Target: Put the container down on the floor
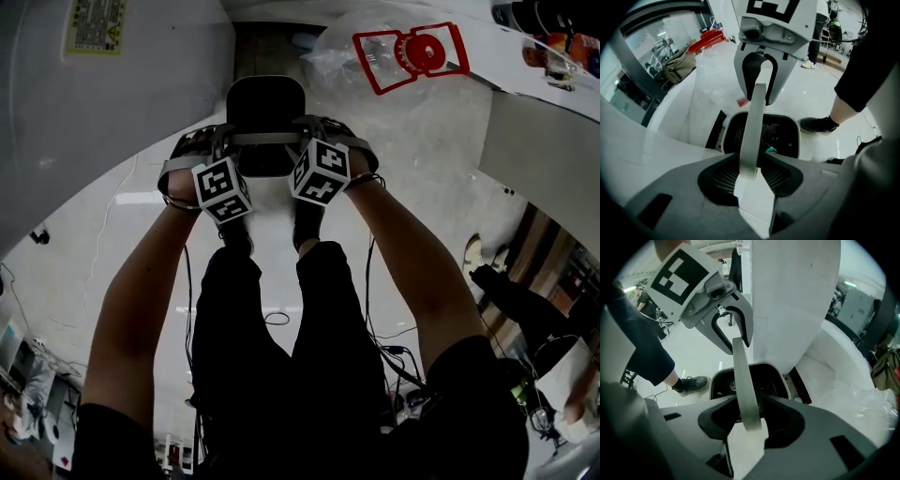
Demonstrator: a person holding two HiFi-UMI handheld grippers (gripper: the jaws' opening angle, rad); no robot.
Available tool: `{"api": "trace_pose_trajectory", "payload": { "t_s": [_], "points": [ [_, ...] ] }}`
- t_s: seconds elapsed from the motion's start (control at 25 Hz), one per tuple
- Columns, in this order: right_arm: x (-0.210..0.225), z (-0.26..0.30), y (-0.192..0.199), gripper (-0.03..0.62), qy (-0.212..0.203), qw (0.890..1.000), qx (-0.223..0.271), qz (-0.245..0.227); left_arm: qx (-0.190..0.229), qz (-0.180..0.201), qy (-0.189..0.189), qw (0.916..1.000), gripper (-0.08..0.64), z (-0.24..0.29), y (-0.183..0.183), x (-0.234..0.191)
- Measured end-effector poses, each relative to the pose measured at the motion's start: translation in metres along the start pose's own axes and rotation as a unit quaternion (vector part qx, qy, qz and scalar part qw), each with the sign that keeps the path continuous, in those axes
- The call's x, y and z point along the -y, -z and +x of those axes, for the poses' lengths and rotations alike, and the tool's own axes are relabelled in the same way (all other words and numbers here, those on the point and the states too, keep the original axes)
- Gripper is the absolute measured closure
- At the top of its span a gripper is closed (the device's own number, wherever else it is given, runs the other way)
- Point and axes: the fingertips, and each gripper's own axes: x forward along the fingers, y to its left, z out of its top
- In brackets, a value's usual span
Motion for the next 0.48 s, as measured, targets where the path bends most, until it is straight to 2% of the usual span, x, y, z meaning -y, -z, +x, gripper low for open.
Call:
{"api": "trace_pose_trajectory", "payload": {
  "t_s": [0.2, 0.36, 0.48],
  "points": [
    [-0.007, -0.017, -0.007, 0.448, 0.007, 1.0, 0.001, 0.003, -0.001, -0.016, -0.013, 0.9998, 0.414, -0.016, -0.001, -0.001],
    [-0.011, -0.035, -0.008, 0.432, 0.022, 0.999, 0.001, 0.029, -0.008, -0.019, -0.018, 0.9996, 0.41, -0.031, 0.005, 0.004],
    [-0.015, -0.055, -0.006, 0.419, 0.033, 0.998, 0.002, 0.05, -0.008, -0.047, -0.037, 0.9982, 0.4, -0.052, 0.012, 0.0]
  ]
}}
